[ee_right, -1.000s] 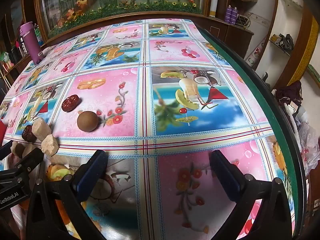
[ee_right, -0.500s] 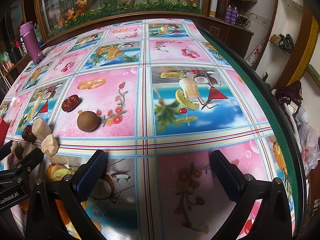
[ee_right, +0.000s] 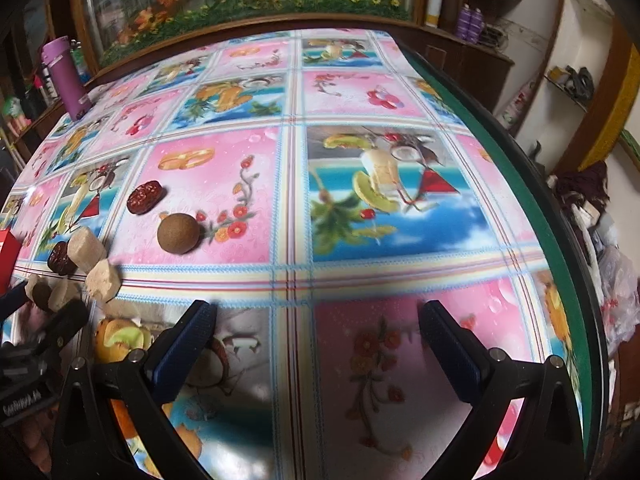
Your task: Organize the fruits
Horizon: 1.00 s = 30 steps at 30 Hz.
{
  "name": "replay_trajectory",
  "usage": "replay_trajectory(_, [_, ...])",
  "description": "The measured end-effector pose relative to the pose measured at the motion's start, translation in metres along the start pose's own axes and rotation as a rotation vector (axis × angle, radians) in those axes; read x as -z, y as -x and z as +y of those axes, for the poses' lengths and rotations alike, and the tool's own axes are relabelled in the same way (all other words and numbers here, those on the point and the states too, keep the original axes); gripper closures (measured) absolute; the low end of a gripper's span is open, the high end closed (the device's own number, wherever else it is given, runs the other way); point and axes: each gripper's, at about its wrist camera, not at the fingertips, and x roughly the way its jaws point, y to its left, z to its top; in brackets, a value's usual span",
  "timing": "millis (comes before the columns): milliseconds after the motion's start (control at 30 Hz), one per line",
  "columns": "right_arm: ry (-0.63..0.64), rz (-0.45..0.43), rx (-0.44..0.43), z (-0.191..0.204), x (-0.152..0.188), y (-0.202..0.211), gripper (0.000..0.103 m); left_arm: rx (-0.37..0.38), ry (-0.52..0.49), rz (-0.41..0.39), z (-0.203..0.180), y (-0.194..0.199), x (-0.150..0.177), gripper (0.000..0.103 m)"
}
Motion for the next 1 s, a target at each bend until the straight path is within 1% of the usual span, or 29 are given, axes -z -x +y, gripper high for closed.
replay_trajectory(67, [0.015, -0.052, -0.017, 0.000, 0.002, 0.017, 0.000, -0.007, -0.002, -0.026, 0.001, 0.012, 0.008, 0.000])
replay_trajectory(133, [0.032, -0.127, -0.023, 0.007, 0.007, 0.048, 0.000, -0.005, -0.005, -0.067, 0.003, 0.032, 0.013, 0.000])
replay_trajectory(167, [0.036, -0.158, -0.041, 0.010, 0.008, 0.060, 0.000, -0.006, -0.004, -0.085, 0.004, 0.042, 0.013, 0.000])
replay_trajectory(200, [0.038, -0.206, -0.067, 0.014, 0.013, 0.081, 0.000, -0.009, -0.005, -0.108, 0.005, 0.054, 0.014, 0.000])
replay_trajectory(300, [0.060, -0.279, -0.121, 0.028, 0.025, 0.119, 0.000, -0.015, -0.006, -0.169, 0.010, 0.091, 0.018, 0.000])
replay_trajectory(367, [0.074, -0.307, -0.147, 0.040, 0.032, 0.137, 0.000, -0.015, 0.011, -0.189, 0.016, 0.110, 0.022, 0.000])
replay_trajectory(433, [0.083, -0.336, -0.157, 0.049, 0.039, 0.147, 0.000, -0.023, 0.024, -0.203, 0.021, 0.125, 0.028, 0.000])
replay_trajectory(567, [0.084, -0.365, -0.174, 0.058, 0.045, 0.162, 0.000, -0.044, 0.048, -0.233, 0.033, 0.146, 0.041, 0.000])
replay_trajectory(667, [0.068, -0.402, -0.163, 0.057, 0.049, 0.168, 0.000, -0.065, 0.064, -0.248, 0.042, 0.156, 0.049, 0.000])
replay_trajectory(767, [0.069, -0.394, -0.172, 0.059, 0.050, 0.169, 0.000, -0.074, 0.071, -0.274, 0.049, 0.166, 0.054, 0.000])
replay_trajectory(1000, [0.075, -0.369, -0.190, 0.063, 0.057, 0.165, 0.000, -0.071, 0.082, -0.303, 0.057, 0.178, 0.059, 0.000])
